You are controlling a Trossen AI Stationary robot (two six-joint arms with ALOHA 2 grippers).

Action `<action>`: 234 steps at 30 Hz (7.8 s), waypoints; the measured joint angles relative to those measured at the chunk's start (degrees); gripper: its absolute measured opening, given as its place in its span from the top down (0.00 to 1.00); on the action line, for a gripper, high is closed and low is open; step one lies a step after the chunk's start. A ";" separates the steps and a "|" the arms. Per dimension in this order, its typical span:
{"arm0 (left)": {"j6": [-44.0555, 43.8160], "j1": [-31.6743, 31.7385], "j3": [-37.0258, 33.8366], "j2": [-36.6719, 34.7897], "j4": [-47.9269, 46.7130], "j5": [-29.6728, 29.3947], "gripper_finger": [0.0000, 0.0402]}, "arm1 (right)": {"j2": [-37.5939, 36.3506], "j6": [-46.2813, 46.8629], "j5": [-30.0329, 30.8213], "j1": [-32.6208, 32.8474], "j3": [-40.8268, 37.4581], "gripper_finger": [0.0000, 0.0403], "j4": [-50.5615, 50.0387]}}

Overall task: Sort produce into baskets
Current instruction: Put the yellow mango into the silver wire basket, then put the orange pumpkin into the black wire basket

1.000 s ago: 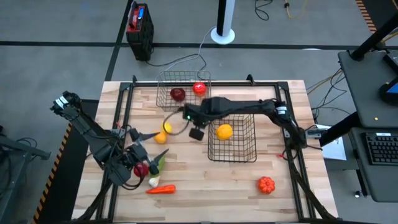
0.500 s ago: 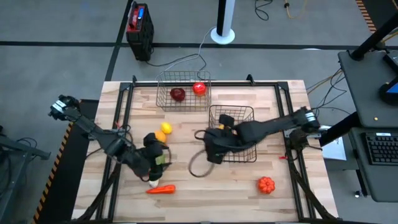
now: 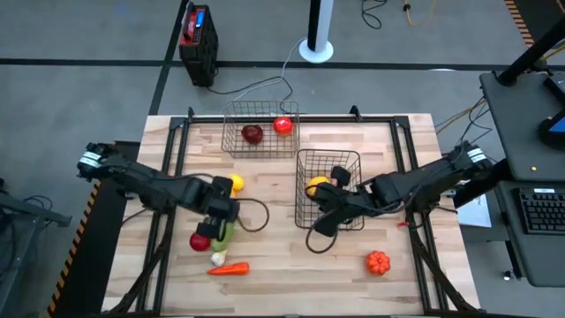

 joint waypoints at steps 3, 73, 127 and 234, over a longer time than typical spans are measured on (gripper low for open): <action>7.21 2.87 0.00 0.13 0.08 -1.40 0.31 | -1.86 -0.07 0.07 -0.61 -2.94 0.97 1.20; 7.84 11.78 -6.10 -9.38 16.85 -6.05 0.44 | -4.48 -4.55 -0.45 -2.21 -7.00 0.97 2.52; 3.32 43.63 -12.68 -1.08 69.01 -13.42 0.26 | -4.75 -0.91 -7.45 -2.08 -12.97 0.97 18.19; -5.04 -11.65 -12.66 -12.90 71.48 -14.02 0.33 | 0.46 89.89 -27.33 29.85 -19.93 0.07 -11.28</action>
